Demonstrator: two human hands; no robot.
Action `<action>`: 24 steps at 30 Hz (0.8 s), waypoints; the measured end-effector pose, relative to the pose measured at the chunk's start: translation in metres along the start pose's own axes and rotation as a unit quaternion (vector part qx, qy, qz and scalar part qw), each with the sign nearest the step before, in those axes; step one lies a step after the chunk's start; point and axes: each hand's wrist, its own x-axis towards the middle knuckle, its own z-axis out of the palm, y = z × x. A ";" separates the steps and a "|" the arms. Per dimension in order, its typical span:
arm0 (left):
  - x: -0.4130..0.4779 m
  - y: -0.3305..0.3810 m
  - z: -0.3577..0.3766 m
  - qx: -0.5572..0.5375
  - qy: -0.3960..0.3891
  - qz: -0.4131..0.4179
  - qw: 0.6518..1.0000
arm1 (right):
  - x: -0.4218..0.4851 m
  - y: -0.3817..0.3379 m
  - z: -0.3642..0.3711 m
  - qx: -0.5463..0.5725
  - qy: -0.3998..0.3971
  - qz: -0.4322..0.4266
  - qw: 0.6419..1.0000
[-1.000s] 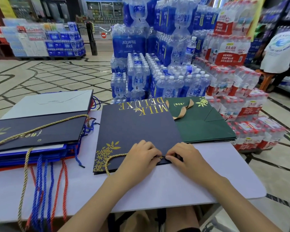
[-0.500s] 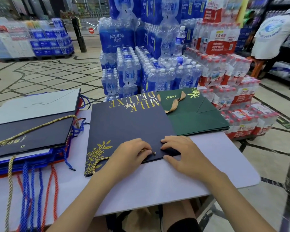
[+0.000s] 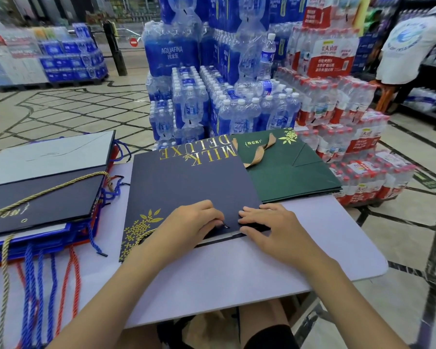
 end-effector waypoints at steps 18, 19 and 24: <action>0.010 -0.007 -0.003 -0.024 0.030 0.045 0.998 | 0.004 -0.002 0.002 -0.032 0.030 -0.039 0.998; 0.011 -0.007 -0.003 -0.035 0.027 0.043 0.998 | 0.004 -0.003 0.001 -0.032 0.039 -0.039 0.998; 0.014 0.000 -0.006 -0.082 0.002 0.039 0.996 | 0.005 -0.007 -0.001 -0.050 0.082 -0.045 0.994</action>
